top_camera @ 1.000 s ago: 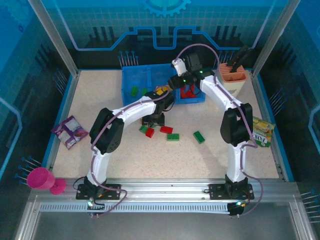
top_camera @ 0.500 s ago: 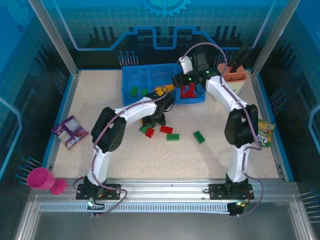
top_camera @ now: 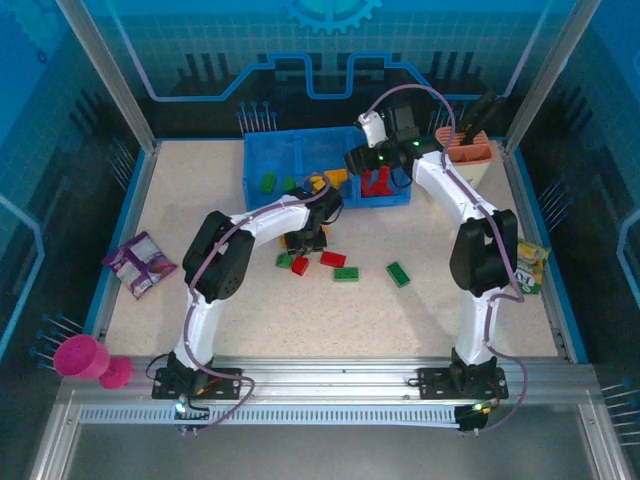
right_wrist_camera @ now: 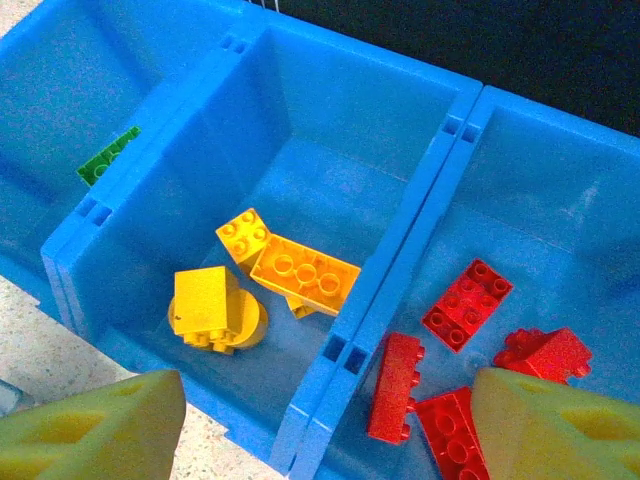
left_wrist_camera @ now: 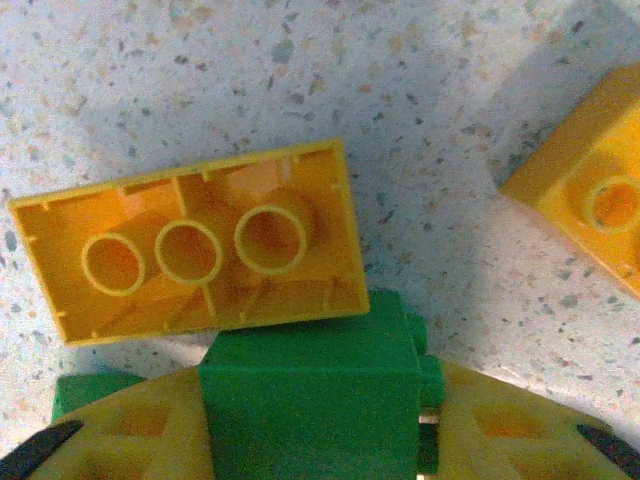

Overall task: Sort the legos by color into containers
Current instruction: Pick up the lego from the center of the table, then place the lego in the container.

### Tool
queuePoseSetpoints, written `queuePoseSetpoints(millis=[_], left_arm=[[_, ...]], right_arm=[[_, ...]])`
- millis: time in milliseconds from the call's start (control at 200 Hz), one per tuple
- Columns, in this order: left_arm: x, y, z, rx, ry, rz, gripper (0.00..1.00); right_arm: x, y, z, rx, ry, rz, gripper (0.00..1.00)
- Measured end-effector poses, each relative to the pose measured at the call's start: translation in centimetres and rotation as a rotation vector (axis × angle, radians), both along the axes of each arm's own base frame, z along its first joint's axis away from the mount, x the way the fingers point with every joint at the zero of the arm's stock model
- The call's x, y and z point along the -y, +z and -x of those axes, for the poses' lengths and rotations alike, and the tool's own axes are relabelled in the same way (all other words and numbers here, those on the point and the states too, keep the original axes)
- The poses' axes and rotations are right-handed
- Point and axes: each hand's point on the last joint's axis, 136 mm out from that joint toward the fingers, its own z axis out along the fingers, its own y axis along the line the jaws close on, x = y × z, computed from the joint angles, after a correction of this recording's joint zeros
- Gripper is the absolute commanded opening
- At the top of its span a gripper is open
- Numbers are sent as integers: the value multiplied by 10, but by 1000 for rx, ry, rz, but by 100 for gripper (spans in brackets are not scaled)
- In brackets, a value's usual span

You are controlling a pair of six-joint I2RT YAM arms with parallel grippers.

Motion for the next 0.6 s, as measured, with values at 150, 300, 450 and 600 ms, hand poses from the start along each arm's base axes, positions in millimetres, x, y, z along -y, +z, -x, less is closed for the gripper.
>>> queuePoseSetpoints(millis=[150, 300, 450, 600], left_arm=[[-2, 1, 2, 4, -6, 2, 31], [-10, 18, 4, 14, -27, 3, 31], [-23, 63, -7, 96, -37, 39, 31], [-40, 107, -45, 215, -19, 74, 31]], right_arm=[[8, -8, 9, -20, -20, 26, 77], [29, -19, 42, -77, -67, 59, 81], [57, -25, 87, -142, -129, 43, 81], [71, -31, 126, -186, -162, 36, 81]])
